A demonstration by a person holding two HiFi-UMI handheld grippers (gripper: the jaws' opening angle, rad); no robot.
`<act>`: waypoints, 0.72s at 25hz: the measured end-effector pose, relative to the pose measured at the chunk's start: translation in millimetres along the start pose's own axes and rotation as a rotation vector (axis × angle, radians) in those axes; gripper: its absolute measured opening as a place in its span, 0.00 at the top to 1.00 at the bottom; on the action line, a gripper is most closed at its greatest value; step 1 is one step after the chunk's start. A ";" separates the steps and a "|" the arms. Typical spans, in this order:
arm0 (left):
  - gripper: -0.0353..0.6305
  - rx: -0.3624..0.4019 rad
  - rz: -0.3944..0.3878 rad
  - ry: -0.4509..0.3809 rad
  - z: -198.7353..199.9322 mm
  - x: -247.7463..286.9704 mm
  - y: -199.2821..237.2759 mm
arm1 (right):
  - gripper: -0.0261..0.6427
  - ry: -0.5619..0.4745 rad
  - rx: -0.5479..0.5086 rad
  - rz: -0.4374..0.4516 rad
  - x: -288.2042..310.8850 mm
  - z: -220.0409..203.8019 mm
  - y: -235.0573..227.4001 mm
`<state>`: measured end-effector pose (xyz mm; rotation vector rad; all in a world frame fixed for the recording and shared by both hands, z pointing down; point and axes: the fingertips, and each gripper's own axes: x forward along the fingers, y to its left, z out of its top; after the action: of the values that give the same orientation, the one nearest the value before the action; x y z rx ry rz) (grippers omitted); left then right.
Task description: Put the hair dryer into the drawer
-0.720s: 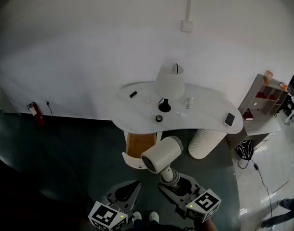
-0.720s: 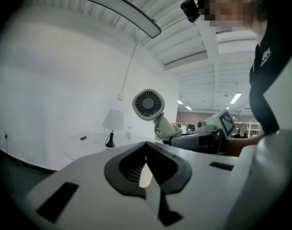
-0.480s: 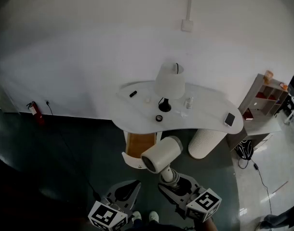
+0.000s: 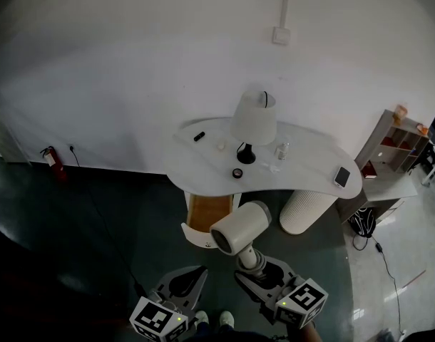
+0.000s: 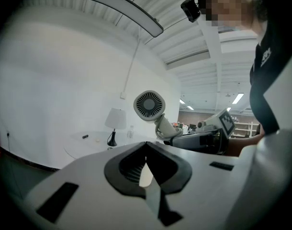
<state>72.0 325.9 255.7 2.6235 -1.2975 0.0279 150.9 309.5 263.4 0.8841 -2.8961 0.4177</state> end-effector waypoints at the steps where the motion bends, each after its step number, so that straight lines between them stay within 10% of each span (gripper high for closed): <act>1: 0.92 -0.001 0.002 0.000 -0.3 -0.2 0.4 | 0.62 0.003 0.000 0.001 0.0 -0.2 0.1; 18: 0.92 -0.010 0.091 0.009 -17.5 16.0 -0.6 | 0.62 0.036 0.020 0.043 -13.2 -17.6 -28.9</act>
<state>83.6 317.2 274.5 2.5513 -1.4090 0.0474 178.0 298.5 285.0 0.8096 -2.8877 0.4615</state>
